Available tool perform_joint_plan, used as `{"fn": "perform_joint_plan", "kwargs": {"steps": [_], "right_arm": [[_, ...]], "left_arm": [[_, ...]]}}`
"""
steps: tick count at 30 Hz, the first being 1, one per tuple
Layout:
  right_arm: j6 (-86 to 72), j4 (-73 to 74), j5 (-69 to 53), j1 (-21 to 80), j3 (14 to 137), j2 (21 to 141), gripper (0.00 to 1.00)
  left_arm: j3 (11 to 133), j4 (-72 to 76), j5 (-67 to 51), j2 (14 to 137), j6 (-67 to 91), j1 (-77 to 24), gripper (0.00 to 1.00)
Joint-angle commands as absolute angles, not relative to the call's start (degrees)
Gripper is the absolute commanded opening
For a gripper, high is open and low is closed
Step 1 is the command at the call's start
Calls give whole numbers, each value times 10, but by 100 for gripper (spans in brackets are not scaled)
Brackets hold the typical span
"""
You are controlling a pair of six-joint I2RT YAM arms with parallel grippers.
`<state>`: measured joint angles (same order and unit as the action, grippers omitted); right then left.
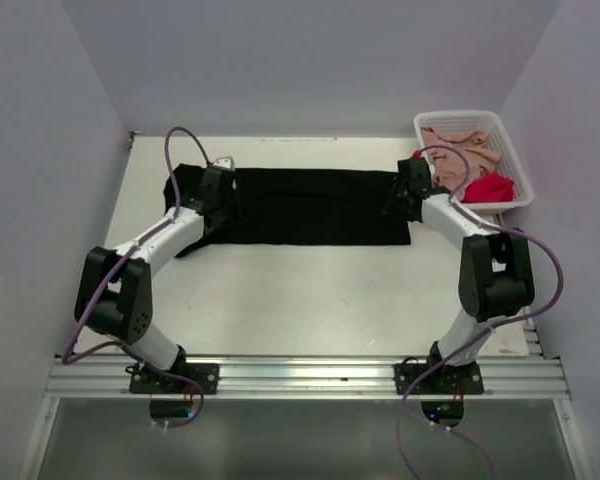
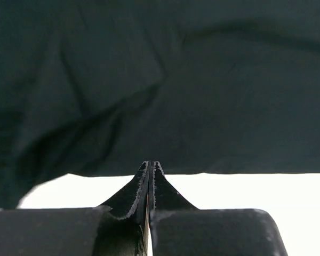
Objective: Fold and stack the t-shirts
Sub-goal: Fold the other side of the tshirt into a rectangle
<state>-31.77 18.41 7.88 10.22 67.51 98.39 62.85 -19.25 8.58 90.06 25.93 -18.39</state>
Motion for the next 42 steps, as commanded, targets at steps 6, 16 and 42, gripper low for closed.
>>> {"fn": "perform_joint_plan", "kwargs": {"steps": [6, 16, 42], "right_arm": [[-295, 204, 40, 105, 700, 1040, 0], [-284, 245, 28, 109, 711, 1068, 0], [-247, 405, 45, 207, 554, 890, 0]], "left_arm": [[615, -137, 84, 930, 313, -183, 0], [601, -159, 138, 965, 330, -182, 0], [663, -180, 130, 1079, 338, -96, 0]]}}
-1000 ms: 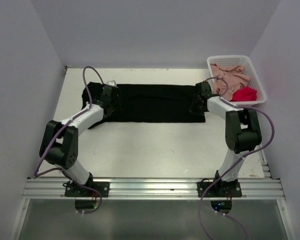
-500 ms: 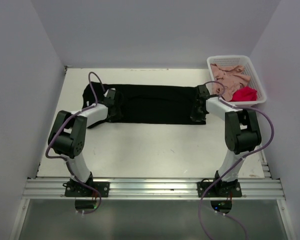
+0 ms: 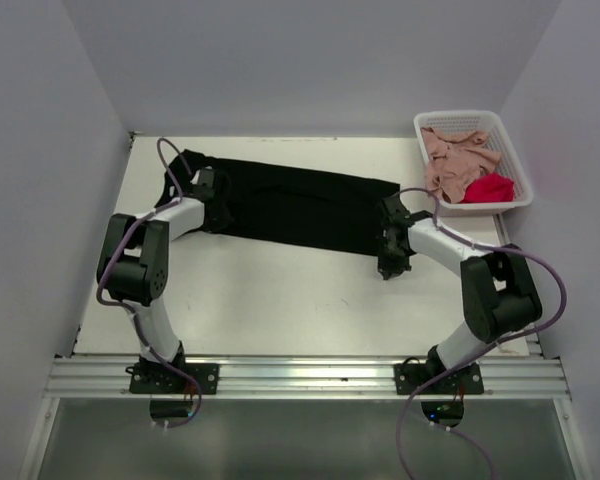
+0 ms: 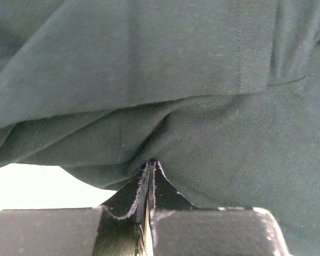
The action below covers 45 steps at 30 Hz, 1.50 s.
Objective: Fold and stack the t-shirts
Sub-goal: Fold the other side of the tshirt into a rectangle, then rotate the tshirt 90 degrees
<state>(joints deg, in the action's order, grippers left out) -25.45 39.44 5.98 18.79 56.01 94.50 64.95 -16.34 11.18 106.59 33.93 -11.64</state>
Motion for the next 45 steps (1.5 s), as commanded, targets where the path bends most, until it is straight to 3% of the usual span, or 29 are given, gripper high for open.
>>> {"fn": "perform_joint_plan", "kwargs": {"steps": [1, 5, 10, 19, 32, 45], "right_arm": [[-244, 400, 39, 208, 554, 875, 0], [-238, 401, 74, 208, 631, 885, 0], [-236, 397, 161, 204, 740, 980, 0], [-235, 385, 147, 188, 840, 1142, 0], [-231, 357, 91, 192, 728, 1108, 0], [-227, 393, 18, 279, 566, 984, 0]], "left_arm": [[661, -178, 127, 1076, 338, -96, 0], [628, -163, 88, 1042, 338, -96, 0], [609, -167, 96, 1012, 332, -96, 0], [599, -175, 97, 995, 328, -96, 0], [634, -172, 112, 1031, 328, -84, 0], [748, -194, 92, 1157, 314, -30, 0]]}}
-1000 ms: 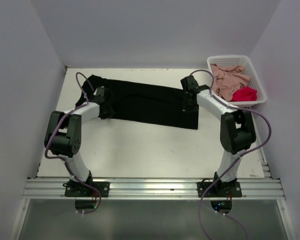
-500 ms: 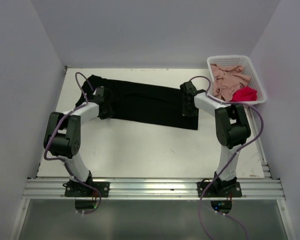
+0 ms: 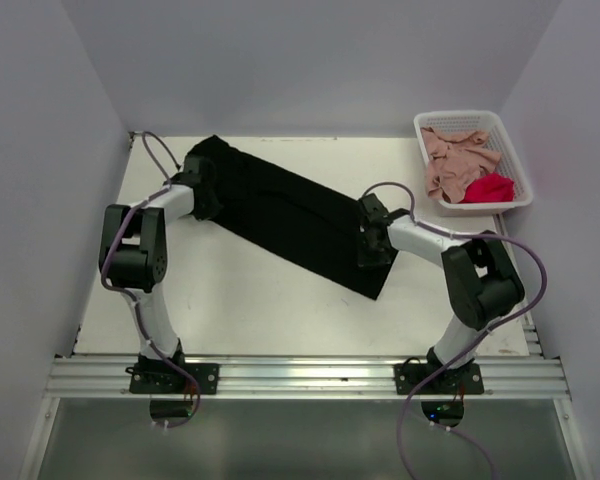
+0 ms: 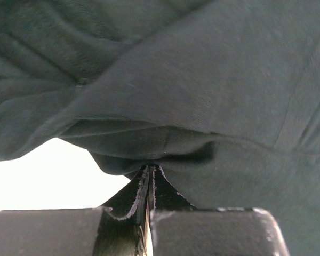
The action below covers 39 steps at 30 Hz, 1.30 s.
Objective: Fold and stack the t-shirts
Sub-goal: Rotate the tshirt 90 degrees
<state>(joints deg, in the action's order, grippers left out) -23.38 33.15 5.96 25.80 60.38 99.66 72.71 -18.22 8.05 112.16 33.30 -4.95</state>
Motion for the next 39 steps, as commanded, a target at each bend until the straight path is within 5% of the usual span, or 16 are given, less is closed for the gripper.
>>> {"fn": "perform_joint_plan", "kwargs": {"steps": [1, 16, 39], "right_arm": [[-234, 389, 9, 286, 557, 978, 0], [-344, 286, -131, 464, 469, 929, 0], [-416, 255, -145, 689, 614, 1026, 0]], "left_arm": [[762, -199, 92, 1162, 313, -29, 0], [882, -196, 3, 1249, 257, -25, 0], [1113, -220, -223, 1424, 237, -61, 0]]}}
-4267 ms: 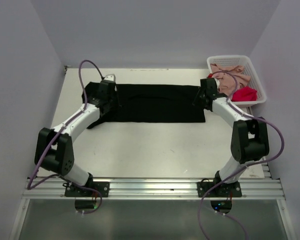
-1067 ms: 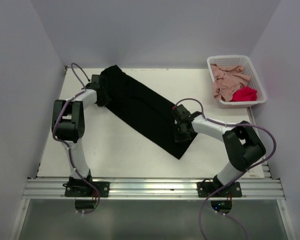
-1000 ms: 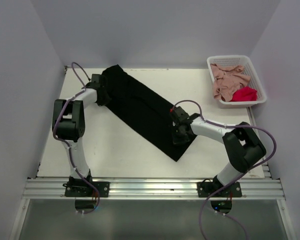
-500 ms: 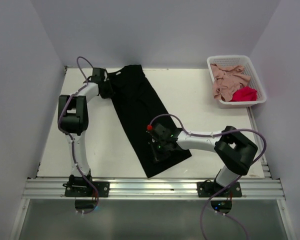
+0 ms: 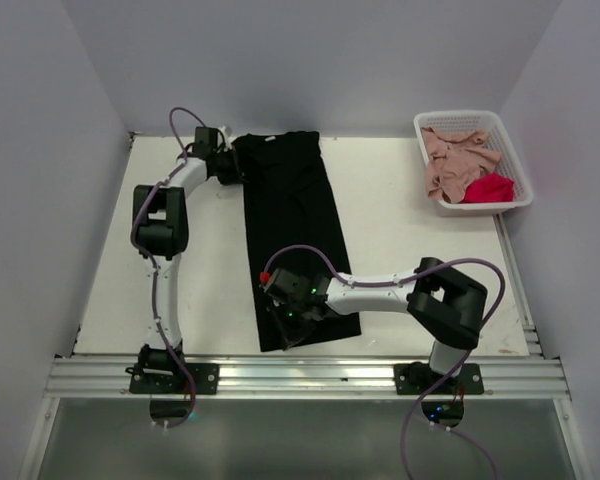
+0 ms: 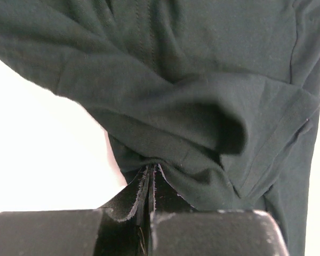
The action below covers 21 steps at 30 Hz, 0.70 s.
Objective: Fold and stack the t-shirts
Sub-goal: Rotate the tshirt 90 degrees
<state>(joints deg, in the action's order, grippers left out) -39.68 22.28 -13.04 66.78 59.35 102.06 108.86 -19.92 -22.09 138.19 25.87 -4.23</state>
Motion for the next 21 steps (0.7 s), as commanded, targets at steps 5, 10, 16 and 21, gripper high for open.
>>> {"fn": "perform_joint_plan", "kwargs": {"steps": [5, 10, 16, 21], "right_arm": [[-432, 258, -143, 722, 635, 1029, 0], [-431, 265, -140, 743, 661, 1042, 0], [-374, 325, -51, 751, 723, 991, 0], [-300, 408, 35, 716, 851, 976, 0]], "left_arm": [[1131, -215, -243, 1443, 241, -70, 0], [1142, -222, -261, 1454, 229, -79, 0], [1085, -211, -271, 1401, 209, -91, 0], [974, -171, -262, 1318, 209, -92, 0]]}}
